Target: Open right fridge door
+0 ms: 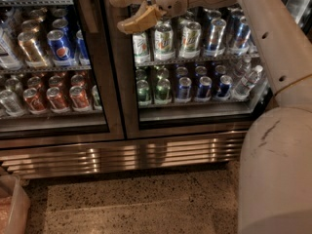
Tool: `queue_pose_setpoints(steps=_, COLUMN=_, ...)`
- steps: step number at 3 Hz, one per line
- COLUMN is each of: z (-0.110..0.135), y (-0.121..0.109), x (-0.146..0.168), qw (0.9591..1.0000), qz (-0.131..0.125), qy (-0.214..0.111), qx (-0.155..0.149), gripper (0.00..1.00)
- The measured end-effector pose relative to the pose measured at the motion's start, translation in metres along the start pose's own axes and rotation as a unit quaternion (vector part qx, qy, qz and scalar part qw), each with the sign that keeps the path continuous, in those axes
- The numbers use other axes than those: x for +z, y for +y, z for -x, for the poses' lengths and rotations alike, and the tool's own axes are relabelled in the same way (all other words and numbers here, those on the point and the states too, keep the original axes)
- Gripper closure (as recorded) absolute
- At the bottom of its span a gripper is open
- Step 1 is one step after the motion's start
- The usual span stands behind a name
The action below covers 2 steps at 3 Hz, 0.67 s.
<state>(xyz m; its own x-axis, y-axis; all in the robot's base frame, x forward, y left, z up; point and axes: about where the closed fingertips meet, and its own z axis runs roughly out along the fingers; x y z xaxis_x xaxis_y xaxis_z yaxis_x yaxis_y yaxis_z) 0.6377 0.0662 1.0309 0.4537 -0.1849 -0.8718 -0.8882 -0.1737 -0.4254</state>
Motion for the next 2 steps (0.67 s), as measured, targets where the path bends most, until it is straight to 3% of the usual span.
queue_pose_setpoints(steps=2, z=-0.001, y=0.021, x=-0.030, qw=0.9955, qz=-0.064, qy=0.060, qx=0.037, gripper=0.35)
